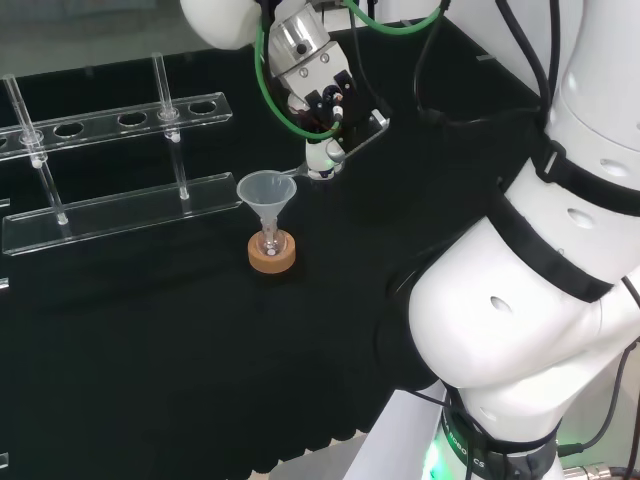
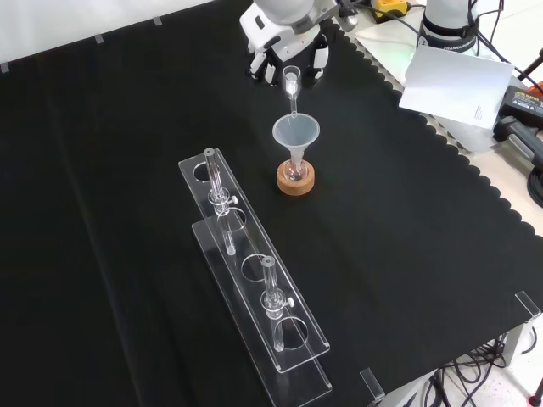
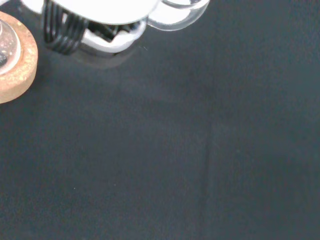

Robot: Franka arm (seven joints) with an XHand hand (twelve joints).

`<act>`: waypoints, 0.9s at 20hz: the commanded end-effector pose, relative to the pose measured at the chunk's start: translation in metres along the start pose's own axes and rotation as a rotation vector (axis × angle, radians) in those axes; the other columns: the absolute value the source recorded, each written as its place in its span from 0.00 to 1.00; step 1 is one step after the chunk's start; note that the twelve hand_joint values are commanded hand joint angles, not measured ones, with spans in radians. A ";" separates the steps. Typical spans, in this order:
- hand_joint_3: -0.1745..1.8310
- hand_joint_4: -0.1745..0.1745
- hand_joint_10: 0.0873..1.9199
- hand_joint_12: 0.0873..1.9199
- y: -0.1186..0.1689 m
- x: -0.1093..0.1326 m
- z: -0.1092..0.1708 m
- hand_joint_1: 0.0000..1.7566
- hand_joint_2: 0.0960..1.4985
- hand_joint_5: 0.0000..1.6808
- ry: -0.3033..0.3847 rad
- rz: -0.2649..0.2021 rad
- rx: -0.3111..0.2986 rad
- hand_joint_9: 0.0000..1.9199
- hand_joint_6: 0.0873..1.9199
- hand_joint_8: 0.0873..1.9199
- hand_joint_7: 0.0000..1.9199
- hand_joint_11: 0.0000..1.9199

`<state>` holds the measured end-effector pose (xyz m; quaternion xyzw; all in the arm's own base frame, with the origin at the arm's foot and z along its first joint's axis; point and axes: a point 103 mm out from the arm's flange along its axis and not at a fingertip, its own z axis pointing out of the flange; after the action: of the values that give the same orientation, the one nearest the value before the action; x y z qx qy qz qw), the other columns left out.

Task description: Pour all the NaCl from the weighing funnel into the round-bottom flask.

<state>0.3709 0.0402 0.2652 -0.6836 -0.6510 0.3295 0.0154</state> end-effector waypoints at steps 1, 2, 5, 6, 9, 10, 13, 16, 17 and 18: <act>0.42 1.00 0.10 0.50 0.002 0.004 -0.001 0.65 0.39 0.77 -0.023 -0.002 0.012 0.53 0.30 0.31 0.32 0.45; 0.42 1.00 0.10 0.50 0.002 0.004 -0.002 0.65 0.39 0.77 -0.026 -0.003 0.013 0.53 0.30 0.31 0.32 0.45; 0.42 1.00 0.10 0.50 0.002 0.004 -0.004 0.65 0.39 0.77 -0.040 -0.001 0.018 0.53 0.30 0.31 0.32 0.45; 0.42 1.00 0.10 0.50 0.002 0.004 -0.005 0.65 0.39 0.77 -0.044 -0.001 0.019 0.53 0.30 0.31 0.32 0.45; 0.42 1.00 0.10 0.50 0.002 0.005 -0.007 0.65 0.39 0.77 -0.060 0.001 0.024 0.53 0.30 0.31 0.32 0.45; 0.42 1.00 0.10 0.50 0.002 0.005 -0.008 0.65 0.39 0.77 -0.067 0.001 0.026 0.53 0.30 0.31 0.32 0.45; 0.42 1.00 0.10 0.50 0.002 0.007 -0.011 0.65 0.39 0.77 -0.082 0.006 0.038 0.53 0.30 0.31 0.32 0.45; 0.42 1.00 0.10 0.50 0.001 0.008 -0.012 0.65 0.39 0.77 -0.094 0.009 0.039 0.53 0.30 0.31 0.32 0.45; 0.42 1.00 0.10 0.50 0.001 0.008 -0.013 0.65 0.39 0.77 -0.097 0.010 0.039 0.53 0.30 0.31 0.32 0.45; 0.42 1.00 0.10 0.50 0.001 0.009 -0.014 0.65 0.39 0.77 -0.098 0.009 0.038 0.53 0.30 0.31 0.32 0.45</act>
<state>0.3755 0.0549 0.2725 -0.6686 -0.6537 0.3542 0.0133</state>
